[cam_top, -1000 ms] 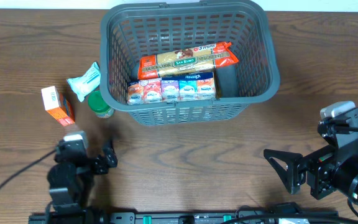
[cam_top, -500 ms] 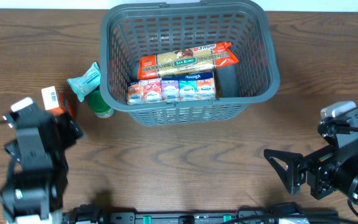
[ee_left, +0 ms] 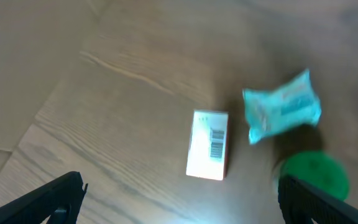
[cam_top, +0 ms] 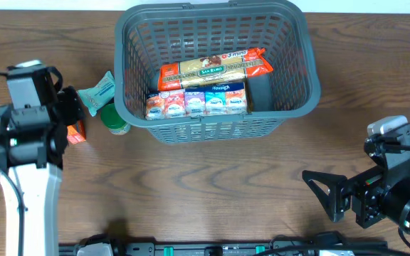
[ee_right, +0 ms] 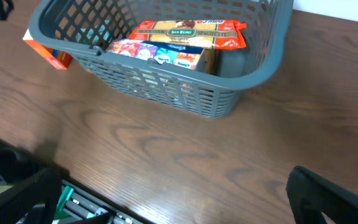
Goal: Pack container
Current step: 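Reach the left gripper to the orange-and-white box and grasp it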
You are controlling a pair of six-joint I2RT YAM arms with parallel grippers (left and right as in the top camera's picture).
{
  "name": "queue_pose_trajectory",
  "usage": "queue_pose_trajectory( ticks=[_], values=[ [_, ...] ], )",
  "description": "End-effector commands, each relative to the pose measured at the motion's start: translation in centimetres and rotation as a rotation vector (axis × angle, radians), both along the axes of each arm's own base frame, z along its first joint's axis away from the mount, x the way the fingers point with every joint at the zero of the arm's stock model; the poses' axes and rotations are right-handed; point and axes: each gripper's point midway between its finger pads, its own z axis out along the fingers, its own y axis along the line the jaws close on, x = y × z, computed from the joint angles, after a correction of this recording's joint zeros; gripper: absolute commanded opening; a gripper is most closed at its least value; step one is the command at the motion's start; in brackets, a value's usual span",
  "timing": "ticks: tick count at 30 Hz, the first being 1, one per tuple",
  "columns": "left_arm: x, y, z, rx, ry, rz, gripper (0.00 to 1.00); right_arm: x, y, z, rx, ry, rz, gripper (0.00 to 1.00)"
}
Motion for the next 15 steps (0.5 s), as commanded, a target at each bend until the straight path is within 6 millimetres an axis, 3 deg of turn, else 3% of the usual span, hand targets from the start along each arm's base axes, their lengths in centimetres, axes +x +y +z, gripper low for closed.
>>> queue_pose_trajectory(
  ticks=[1,9,15],
  values=[
    [0.9,0.3,-2.0,-0.096,0.087,-0.099,0.98,0.0,-0.1,0.2,0.006,0.001,-0.011,0.99],
    [1.8,1.5,-6.9,-0.271,0.243,-0.16,0.98,0.1,0.0,0.1,0.006,0.002,-0.011,0.99],
    [3.0,1.0,-7.6,-0.31,0.245,-0.204,0.98,0.1,0.0,0.1,0.006,0.002,-0.011,0.99]
  ],
)
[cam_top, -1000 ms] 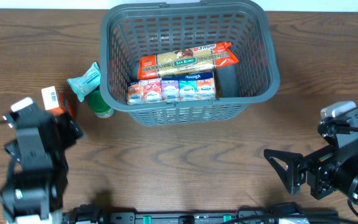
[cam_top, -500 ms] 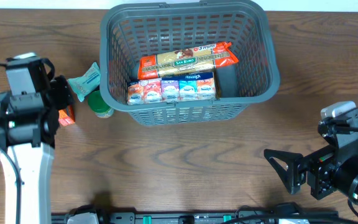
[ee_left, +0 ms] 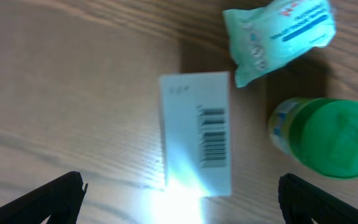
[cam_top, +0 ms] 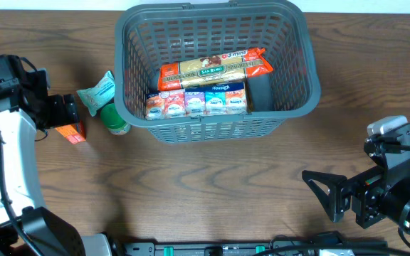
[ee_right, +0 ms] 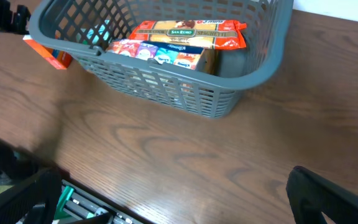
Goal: Pack container
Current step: 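Reach the left gripper to the orange-and-white box and grasp it, then lift the orange box over the basket and release it inside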
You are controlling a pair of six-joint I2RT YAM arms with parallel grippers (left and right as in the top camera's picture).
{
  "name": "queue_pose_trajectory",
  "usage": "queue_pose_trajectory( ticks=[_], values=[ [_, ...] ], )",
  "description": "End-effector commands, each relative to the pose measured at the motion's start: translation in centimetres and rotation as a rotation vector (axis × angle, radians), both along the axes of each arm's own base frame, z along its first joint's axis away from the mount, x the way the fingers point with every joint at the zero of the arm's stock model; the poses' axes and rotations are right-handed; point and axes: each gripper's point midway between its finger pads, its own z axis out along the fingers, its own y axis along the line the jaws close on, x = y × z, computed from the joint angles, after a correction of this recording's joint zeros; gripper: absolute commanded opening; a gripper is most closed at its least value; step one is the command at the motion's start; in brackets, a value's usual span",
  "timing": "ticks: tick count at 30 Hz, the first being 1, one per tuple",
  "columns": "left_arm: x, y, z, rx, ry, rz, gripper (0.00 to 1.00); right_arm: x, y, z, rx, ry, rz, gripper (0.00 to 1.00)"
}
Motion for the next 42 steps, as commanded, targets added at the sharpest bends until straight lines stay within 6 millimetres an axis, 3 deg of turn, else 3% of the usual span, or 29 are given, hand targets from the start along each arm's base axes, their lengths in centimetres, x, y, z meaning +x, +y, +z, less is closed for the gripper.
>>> queue_pose_trajectory(
  ticks=[1,16,22,28,36,39,42],
  values=[
    [1.3,-0.7,1.0,-0.027,-0.047,-0.061,0.98,0.0,0.0,0.1,0.006,0.003,-0.01,0.99],
    [2.0,0.8,-5.9,-0.036,0.131,-0.048,0.99,0.1,0.0,0.1,0.006,0.002,-0.01,0.99],
    [2.2,1.0,-6.0,-0.026,0.13,-0.044,0.66,0.0,0.0,0.1,0.007,0.003,-0.01,0.99],
    [2.2,1.0,-5.9,-0.028,0.126,-0.033,0.5,0.1,0.0,0.1,0.006,0.002,-0.01,0.99],
    [2.5,1.1,-4.2,-0.028,0.117,-0.021,0.37,0.0,0.0,0.1,0.006,0.003,-0.01,0.99],
    [3.3,1.4,-1.5,-0.019,0.07,0.003,0.32,0.1,0.0,0.1,0.006,0.002,-0.01,0.99],
    [4.2,1.7,2.4,0.009,-0.009,0.009,0.27,0.1,0.0,0.1,0.006,0.002,-0.01,0.99]
  ],
)
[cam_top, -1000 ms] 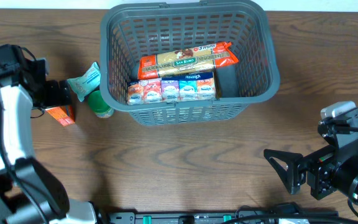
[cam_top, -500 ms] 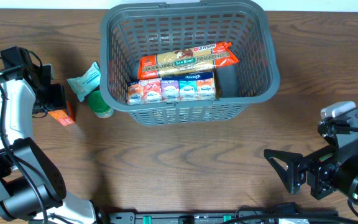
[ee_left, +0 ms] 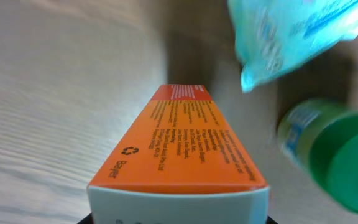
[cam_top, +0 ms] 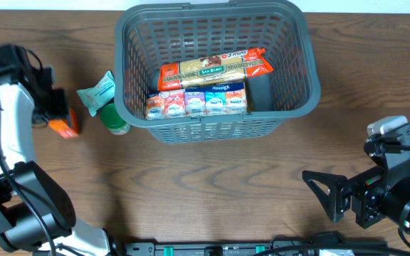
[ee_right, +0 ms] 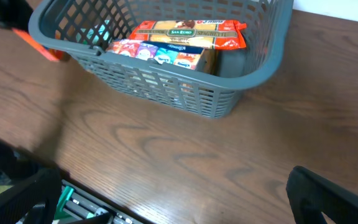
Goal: Pack container
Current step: 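Lift the orange box over the basket and release it inside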
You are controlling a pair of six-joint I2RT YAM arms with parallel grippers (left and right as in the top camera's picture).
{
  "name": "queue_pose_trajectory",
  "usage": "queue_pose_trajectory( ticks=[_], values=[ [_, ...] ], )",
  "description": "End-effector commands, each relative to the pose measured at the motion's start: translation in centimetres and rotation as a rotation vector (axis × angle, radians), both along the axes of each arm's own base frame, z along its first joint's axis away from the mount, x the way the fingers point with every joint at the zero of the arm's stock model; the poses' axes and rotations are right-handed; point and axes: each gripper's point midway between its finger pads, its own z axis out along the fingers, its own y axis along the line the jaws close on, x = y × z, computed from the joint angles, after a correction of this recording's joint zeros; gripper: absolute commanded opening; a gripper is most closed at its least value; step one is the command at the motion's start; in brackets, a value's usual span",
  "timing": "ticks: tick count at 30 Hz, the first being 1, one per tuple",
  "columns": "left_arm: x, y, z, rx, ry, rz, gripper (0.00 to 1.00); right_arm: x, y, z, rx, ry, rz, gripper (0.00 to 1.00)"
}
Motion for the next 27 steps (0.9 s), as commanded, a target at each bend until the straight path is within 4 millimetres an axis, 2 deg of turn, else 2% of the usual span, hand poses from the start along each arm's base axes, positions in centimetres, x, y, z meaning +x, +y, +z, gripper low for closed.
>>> queue_pose_trajectory(
  ticks=[1,4,6,10,13,14,17,20,24,27],
  values=[
    [1.6,0.8,6.6,0.064,-0.156,0.023,0.26,0.0,0.0,0.1,0.006,0.003,-0.01,0.99],
    [1.8,0.8,11.7,0.096,-0.277,0.05,0.22,0.0,0.0,0.1,0.006,0.003,-0.01,0.99],
    [1.9,-0.4,16.1,0.077,-0.404,0.028,0.2,0.0,0.0,0.1,0.006,0.003,-0.01,0.99],
    [1.3,-5.9,23.9,-0.022,-0.643,-0.123,0.1,0.1,0.0,0.1,0.006,0.002,-0.01,0.99],
    [-0.1,-10.0,28.1,-0.053,-0.774,-0.238,0.08,0.0,0.0,0.1,0.006,0.003,-0.01,0.99],
    [-0.8,-12.0,29.6,-0.075,-0.823,-0.3,0.07,0.0,0.0,0.1,0.006,0.003,-0.01,0.99],
    [-2.4,-16.3,31.6,-0.13,-0.888,-0.434,0.06,0.1,0.0,0.1,0.006,0.002,-0.01,0.99],
    [-3.5,-20.0,32.2,-0.174,-0.902,-0.55,0.06,0.0,0.0,0.1,0.006,0.003,-0.01,0.99],
    [-3.4,-23.9,31.2,-0.19,-0.878,-0.713,0.05,0.1,0.0,0.1,0.006,0.002,-0.01,0.99],
    [-1.9,-25.7,29.7,-0.138,-0.848,-0.815,0.06,0.1,0.0,0.1,0.006,0.002,-0.01,0.99]
  ],
)
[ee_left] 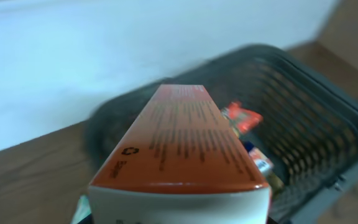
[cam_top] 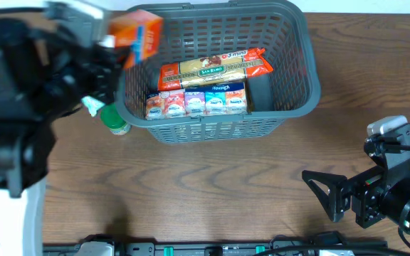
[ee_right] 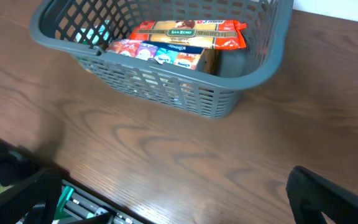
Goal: Pack container
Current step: 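Lift the orange box over the basket and release it inside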
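An orange box [cam_top: 135,34] with a white end is held up close to the overhead camera, over the left rear corner of the grey basket [cam_top: 212,128]. My left gripper [cam_top: 114,47] is shut on it, and the arm shows large and blurred. In the left wrist view the orange box [ee_left: 179,143] fills the middle and hides the fingers, with the basket [ee_left: 319,99] behind it. A pasta packet [cam_top: 214,68] and a row of small cartons [cam_top: 198,102] lie in the basket. My right gripper [cam_top: 326,195] stands open at the front right, holding nothing.
A green-lidded bottle [cam_top: 116,121] stands against the basket's left front corner, with a teal packet [cam_top: 90,107] beside it, partly under my left arm. The wooden table [cam_top: 212,185] runs in front of the basket. A black rail [cam_top: 212,249] lies along the front edge.
My left gripper was down at the table left of the basket with the orange box between its jaws. Now it holds the box high, by the basket's left rear corner. The right arm is unchanged.
The orange box lay on the table beside the teal packet and the green bottle, with my left gripper open above it. Then the gripper was closer over it, then shut on it at the table. Now the box is raised by the basket.
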You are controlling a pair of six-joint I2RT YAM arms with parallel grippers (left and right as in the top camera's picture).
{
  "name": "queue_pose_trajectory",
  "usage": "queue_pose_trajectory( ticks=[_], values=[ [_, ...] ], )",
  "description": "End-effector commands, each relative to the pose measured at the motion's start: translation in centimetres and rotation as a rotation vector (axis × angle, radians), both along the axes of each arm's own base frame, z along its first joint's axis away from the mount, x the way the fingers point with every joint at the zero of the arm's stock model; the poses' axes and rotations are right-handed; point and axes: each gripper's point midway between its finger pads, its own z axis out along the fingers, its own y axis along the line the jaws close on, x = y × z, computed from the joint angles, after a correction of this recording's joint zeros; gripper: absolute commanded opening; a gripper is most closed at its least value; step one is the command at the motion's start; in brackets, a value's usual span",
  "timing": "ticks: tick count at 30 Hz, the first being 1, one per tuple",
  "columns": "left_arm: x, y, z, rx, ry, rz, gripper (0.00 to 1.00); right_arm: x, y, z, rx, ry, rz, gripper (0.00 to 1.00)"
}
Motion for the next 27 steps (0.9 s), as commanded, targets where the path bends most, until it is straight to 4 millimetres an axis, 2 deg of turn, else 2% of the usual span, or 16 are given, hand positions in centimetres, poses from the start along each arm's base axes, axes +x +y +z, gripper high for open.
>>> queue_pose_trajectory(
  ticks=[1,6,11,16,23,24,25,26,27],
  values=[
    [2.1,-1.6,-1.4,0.124,-0.033,-0.075,0.06,0.1,0.0,0.1,0.006,0.002,-0.011,0.99],
    [5.8,-1.6,-4.9,0.364,-0.065,-0.133,0.06,0.1,0.0,0.1,0.006,0.002,-0.011,0.99],
    [9.1,-0.2,-9.0,0.612,-0.048,-0.178,0.08,0.1,0.0,0.1,0.006,0.003,-0.011,0.99],
    [10.9,-0.5,-12.0,0.743,-0.049,-0.299,0.1,0.1,0.0,0.1,0.006,0.003,-0.011,0.99],
    [12.0,-0.7,-14.6,0.77,-0.008,-0.341,0.1,0.1,0.0,0.1,0.006,0.002,-0.01,0.99],
    [12.2,-0.8,-14.7,0.77,-0.009,-0.341,0.17,0.1,0.0,0.1,0.006,0.003,-0.011,0.99],
    [12.3,-0.8,-14.6,0.769,-0.015,-0.338,0.81,0.1,0.0,0.1,0.006,0.002,-0.011,0.99],
    [12.4,-0.8,-14.3,0.769,-0.026,-0.333,0.98,0.1,0.0,0.1,0.006,0.002,-0.01,0.99],
    [12.6,-0.8,-13.4,0.772,-0.056,-0.315,0.98,0.1,0.0,0.1,0.006,0.003,-0.01,0.99]
  ],
)
